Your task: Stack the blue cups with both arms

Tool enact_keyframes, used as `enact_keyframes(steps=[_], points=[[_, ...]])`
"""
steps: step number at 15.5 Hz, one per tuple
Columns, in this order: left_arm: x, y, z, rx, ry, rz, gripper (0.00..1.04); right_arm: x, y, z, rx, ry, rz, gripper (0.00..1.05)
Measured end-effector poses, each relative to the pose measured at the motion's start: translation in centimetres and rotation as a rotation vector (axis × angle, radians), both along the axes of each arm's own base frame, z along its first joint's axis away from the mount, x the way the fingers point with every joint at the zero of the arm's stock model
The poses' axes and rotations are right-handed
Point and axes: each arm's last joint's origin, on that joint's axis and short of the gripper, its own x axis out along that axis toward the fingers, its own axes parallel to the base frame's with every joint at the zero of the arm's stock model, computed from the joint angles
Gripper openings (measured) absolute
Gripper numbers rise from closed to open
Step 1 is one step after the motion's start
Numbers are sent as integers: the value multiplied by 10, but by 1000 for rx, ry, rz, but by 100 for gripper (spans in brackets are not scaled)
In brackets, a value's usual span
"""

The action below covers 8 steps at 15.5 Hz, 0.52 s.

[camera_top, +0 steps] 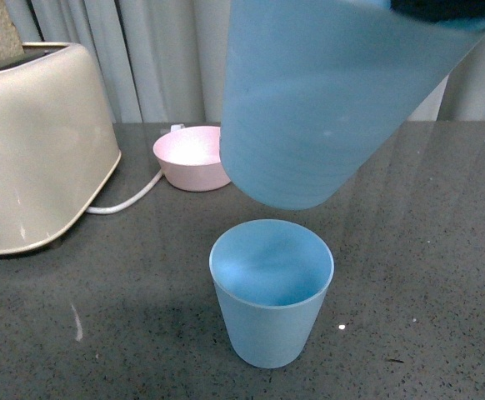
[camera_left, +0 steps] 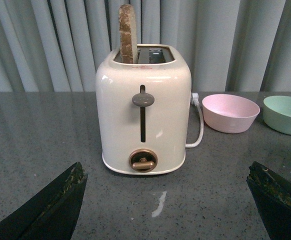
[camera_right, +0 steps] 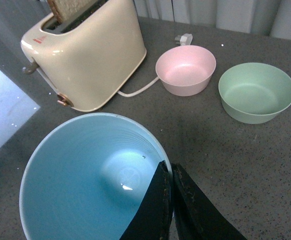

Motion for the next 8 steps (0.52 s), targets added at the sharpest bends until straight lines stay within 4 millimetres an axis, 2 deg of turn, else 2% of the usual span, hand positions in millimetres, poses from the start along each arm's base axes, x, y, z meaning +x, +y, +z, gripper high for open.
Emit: enact_keyframes(steps=[3,8], points=[[0,0,0,0,0,0,98,11,21,-24,-47,62,14,2],[0,0,0,0,0,0,98,14,26,-32,-75,75,-8,2]])
